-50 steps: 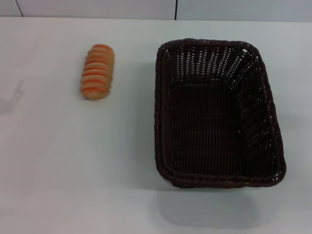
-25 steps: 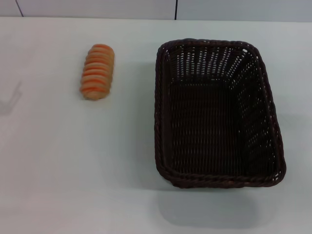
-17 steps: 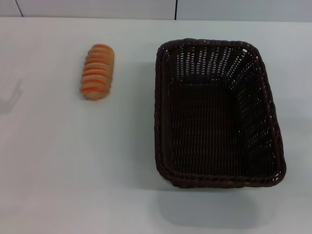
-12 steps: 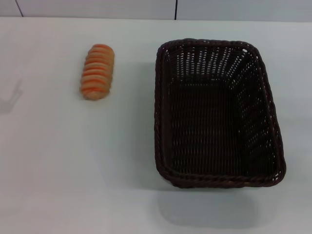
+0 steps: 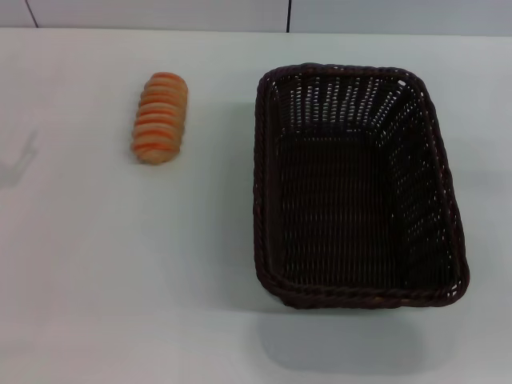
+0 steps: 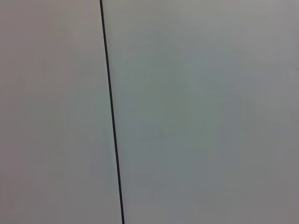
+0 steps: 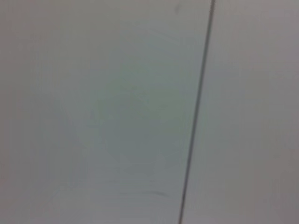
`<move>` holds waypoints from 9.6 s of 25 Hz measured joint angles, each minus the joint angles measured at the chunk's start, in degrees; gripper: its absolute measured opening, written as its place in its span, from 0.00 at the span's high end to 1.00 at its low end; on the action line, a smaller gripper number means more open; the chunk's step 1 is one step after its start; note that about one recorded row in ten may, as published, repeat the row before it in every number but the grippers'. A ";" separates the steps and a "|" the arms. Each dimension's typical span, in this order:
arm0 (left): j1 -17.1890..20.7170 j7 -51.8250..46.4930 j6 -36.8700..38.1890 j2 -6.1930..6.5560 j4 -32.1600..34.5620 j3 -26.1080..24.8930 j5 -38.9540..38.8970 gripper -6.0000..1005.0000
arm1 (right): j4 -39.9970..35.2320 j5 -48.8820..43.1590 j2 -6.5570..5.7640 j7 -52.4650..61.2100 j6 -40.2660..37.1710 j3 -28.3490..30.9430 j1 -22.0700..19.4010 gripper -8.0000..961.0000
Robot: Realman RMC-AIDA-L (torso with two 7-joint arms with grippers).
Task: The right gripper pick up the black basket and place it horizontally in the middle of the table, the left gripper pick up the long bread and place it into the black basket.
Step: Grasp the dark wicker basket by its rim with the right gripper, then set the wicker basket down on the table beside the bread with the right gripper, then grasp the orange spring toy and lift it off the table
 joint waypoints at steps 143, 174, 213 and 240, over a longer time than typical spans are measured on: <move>-2.33 2.97 0.06 0.08 1.42 -3.69 0.21 0.26 | 5.70 -89.42 0.37 87.36 63.83 -13.18 31.60 0.78; -1.09 -0.67 -0.34 -0.08 3.14 -2.98 0.68 0.26 | -3.49 -58.53 -1.53 26.77 83.98 25.98 48.58 0.82; -3.12 -0.08 -3.52 -0.18 3.50 -0.88 0.65 0.26 | -21.16 -68.08 0.44 29.39 81.94 17.66 62.20 0.74; -2.61 -13.65 -10.25 0.15 14.63 -0.51 10.88 0.26 | 13.61 -50.92 0.65 42.62 44.06 12.88 25.83 0.48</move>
